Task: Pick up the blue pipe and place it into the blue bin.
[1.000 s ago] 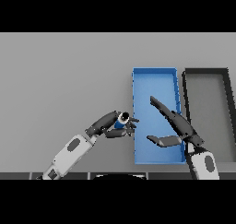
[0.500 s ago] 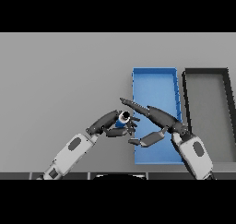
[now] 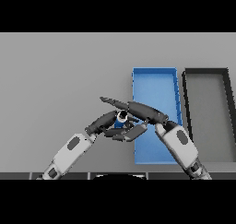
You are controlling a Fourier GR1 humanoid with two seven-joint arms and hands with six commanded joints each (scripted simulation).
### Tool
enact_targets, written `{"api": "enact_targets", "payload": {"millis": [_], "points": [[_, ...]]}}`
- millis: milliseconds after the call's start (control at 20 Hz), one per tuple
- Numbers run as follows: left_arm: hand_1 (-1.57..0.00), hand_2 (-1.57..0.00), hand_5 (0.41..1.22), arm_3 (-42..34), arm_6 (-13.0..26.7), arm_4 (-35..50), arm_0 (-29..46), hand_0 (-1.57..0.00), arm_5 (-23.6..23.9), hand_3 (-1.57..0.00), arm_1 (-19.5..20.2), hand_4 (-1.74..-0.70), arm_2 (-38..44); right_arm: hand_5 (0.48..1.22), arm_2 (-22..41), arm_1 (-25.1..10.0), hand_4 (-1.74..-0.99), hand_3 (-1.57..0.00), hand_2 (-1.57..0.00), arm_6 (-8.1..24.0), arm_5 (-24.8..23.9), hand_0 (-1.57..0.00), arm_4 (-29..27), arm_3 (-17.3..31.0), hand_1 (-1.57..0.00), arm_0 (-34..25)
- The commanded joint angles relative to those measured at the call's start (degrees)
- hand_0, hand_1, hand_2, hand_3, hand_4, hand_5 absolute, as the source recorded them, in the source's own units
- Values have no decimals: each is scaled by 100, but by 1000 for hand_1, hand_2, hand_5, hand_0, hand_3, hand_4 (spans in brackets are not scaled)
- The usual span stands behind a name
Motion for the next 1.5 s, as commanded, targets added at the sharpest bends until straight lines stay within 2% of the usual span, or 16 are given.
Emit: {"api": "enact_targets", "payload": {"millis": [0,100,150,250,300,350,400,500,650,800,950,1050,1150,1250,1300,1450], "points": [[-1571,-1571,1221,-18,11,17,8,-1571,-20,-1450,21,-1723,10,512,14,81,-1231,1,-42,-61,34,1,42,142,-13,-105],[-1567,-1571,1221,-54,25,150,-70,-1571,-130,-1395,-18,-1717,26,519,23,130,-1268,-43,-115,-47,152,-54,25,325,-83,-279],[-1393,-1367,1221,-4,-198,-7,-122,-1496,-101,-1150,-3,-1630,43,523,78,195,-1308,-106,-193,-63,199,-138,24,379,-166,-345],[-895,-875,1221,5,219,-588,-212,-993,100,-736,178,-1587,-138,538,80,229,-1390,-375,-500,17,268,-478,-13,464,-500,-467],[-828,-796,1221,-97,97,-636,-166,-879,142,-667,181,-1611,-139,551,106,209,-1453,-562,-714,-67,359,-697,-5,494,-714,-416],[-867,-845,1221,-99,45,-636,-199,-895,179,-656,141,-1637,-115,573,135,247,-1503,-701,-886,21,389,-872,-103,498,-886,-453],[-1008,-990,1192,-158,-23,-484,-108,-1030,185,-623,85,-1658,-67,604,172,346,-1541,-828,-1023,68,349,-1012,-199,522,-1023,-412],[-1211,-1199,1203,-180,-67,-170,-1,-1225,118,-525,-24,-1688,6,706,126,429,-1492,-1096,-1220,232,198,-1213,-382,528,-1220,-480],[-1386,-1381,1212,-64,-184,-12,-15,-1394,42,-550,-61,-1714,81,957,144,510,-1458,-1328,-1391,-99,163,-1388,-135,545,-1391,-389],[-1454,-1474,1216,-78,-179,-133,-76,-1480,156,-550,10,-1727,-7,1086,169,517,-1465,-1446,-1479,-499,289,-1477,243,445,-1479,-266],[-1356,-1521,1219,8,-336,-169,-201,-1499,207,-505,69,-1734,-66,1152,113,641,-1473,-1507,-1524,-214,384,-1523,106,347,-1524,-186],[-1190,-1242,1219,-10,-342,-251,-205,-1407,89,-518,172,-1544,-134,1177,72,729,-1477,-1530,-1541,-109,454,-1540,64,316,-1541,-102],[-802,-819,1220,-47,-254,-265,-215,-979,-59,-332,230,-1343,-154,1193,-11,783,-1480,-1545,-1552,-14,573,-1551,136,269,-1552,-147],[-513,-524,1213,-108,-264,-282,-177,-626,-334,-212,323,-1179,-156,1203,-29,938,-1481,-1554,-1559,33,604,-1558,225,225,-1559,-90],[-410,-419,1184,-110,-189,-373,-182,-501,-378,-170,309,-1110,-162,1206,-39,988,-1482,-1558,-1561,53,640,-1561,256,205,-1561,-62],[-210,-214,964,50,-405,-680,-258,-256,-333,-86,299,-950,-54,1214,-124,1137,-1484,-1564,-1566,45,684,-1566,314,148,-1566,19]]}}
